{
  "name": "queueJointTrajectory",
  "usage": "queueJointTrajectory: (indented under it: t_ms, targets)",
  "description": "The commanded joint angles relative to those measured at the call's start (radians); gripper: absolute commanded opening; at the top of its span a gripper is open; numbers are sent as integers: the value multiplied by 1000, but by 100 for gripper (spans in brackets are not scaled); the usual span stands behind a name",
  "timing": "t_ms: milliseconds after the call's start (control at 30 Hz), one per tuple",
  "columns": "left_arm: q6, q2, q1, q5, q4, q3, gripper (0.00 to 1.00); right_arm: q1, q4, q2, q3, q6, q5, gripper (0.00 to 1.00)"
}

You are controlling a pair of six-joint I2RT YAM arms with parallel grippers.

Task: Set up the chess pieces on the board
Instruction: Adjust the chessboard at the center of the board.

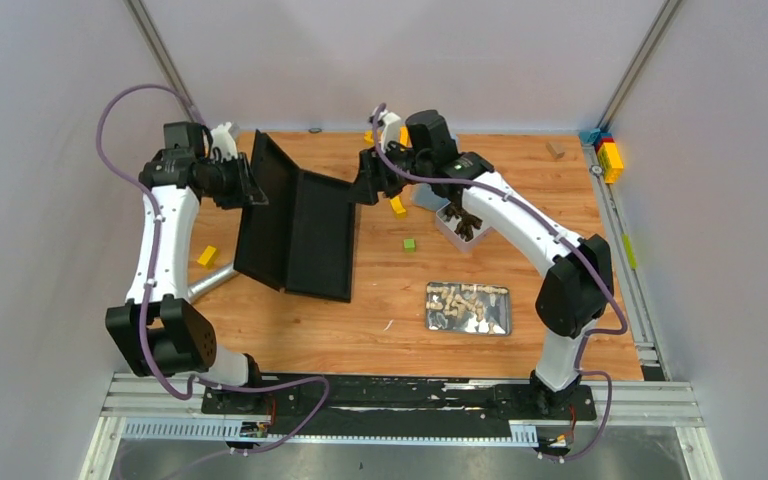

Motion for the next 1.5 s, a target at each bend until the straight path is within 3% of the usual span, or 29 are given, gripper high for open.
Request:
queueJointTrajectory:
  t_ms: [0, 100, 300, 467, 700, 1067, 1333, 1467]
  targets:
    - [-25, -26, -3, 77, 201, 174, 0, -71, -34, -83, -16, -66, -10, 62]
    - [32, -37, -37, 31, 249, 231, 0, -127, -41, -105, -34, -69, -24, 61]
    - [285, -42, -232, -248, 311, 278, 0, -209, -40, -138, -59, -88, -34, 61]
    - [508, -59, -412, -533, 431, 198, 0, -267, -39, -159, -80, -96, -42, 60]
    - [701, -84, -629, -786, 575, 106, 0, -353, -39, -202, -128, -98, -61, 60]
    - [1022, -51, -712, -945, 767, 80, 0, -428, -38, -263, -208, -101, -86, 59]
    - [1368, -78, -786, -1045, 1171, -245, 0, -452, -38, -283, -242, -93, -102, 59]
    - [1464, -84, -860, -1110, 1332, -386, 0, -458, -37, -297, -264, -93, -107, 59]
